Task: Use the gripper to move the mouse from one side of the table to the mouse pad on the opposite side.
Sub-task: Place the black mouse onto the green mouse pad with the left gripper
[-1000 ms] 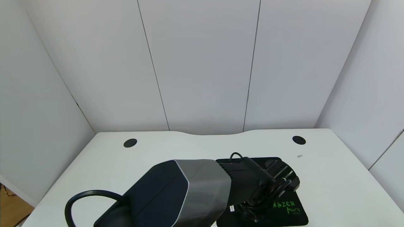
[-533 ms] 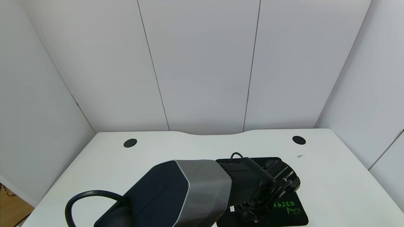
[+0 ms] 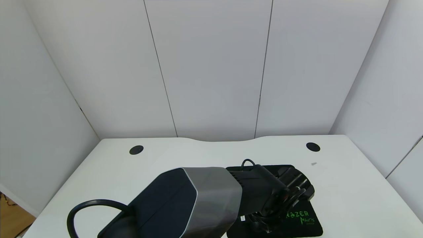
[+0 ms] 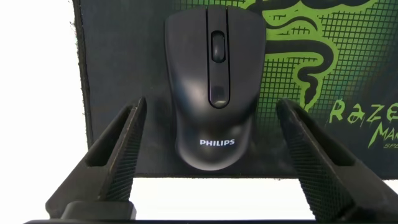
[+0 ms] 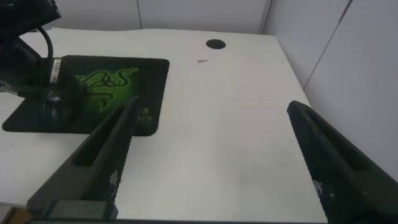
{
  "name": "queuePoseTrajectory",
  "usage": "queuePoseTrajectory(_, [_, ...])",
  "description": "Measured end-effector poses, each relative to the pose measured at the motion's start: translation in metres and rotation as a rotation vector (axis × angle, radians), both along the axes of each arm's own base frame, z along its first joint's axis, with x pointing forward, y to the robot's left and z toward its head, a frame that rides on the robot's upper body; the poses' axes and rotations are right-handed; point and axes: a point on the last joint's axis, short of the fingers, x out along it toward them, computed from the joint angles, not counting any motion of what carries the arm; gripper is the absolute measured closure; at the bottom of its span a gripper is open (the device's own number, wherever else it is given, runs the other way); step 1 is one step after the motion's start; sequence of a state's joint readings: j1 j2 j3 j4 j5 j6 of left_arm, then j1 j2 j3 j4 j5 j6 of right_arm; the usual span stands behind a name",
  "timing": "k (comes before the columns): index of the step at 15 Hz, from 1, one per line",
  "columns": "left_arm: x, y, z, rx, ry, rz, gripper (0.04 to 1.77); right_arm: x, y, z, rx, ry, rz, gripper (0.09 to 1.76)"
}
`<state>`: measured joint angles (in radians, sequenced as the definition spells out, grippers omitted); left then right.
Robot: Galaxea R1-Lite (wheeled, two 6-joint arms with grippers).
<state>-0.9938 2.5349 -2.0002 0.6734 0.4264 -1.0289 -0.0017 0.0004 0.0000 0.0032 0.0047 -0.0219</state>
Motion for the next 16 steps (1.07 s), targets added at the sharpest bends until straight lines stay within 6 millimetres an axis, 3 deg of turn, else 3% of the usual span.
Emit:
queuePoseTrajectory(5, [0.000,0.001,0.003,0.013,-0.011,-0.001,0.20,0.000,0.000,0.000,0.000,0.000,-0.001,0.14])
queuePoseTrajectory(8, [0.004,0.009,0.015,0.029,-0.027,0.003,0.17,0.000,0.000,0.000,0.000,0.000,0.000,0.14])
queuePoseTrajectory(12, [0.029,0.037,0.042,0.036,-0.057,0.013,0.14,0.000,0.000,0.000,0.000,0.000,0.000,0.14])
queuePoseTrajectory(16, [0.057,0.072,0.055,0.046,-0.063,0.073,0.12,0.000,0.000,0.000,0.001,0.000,-0.001,0.14])
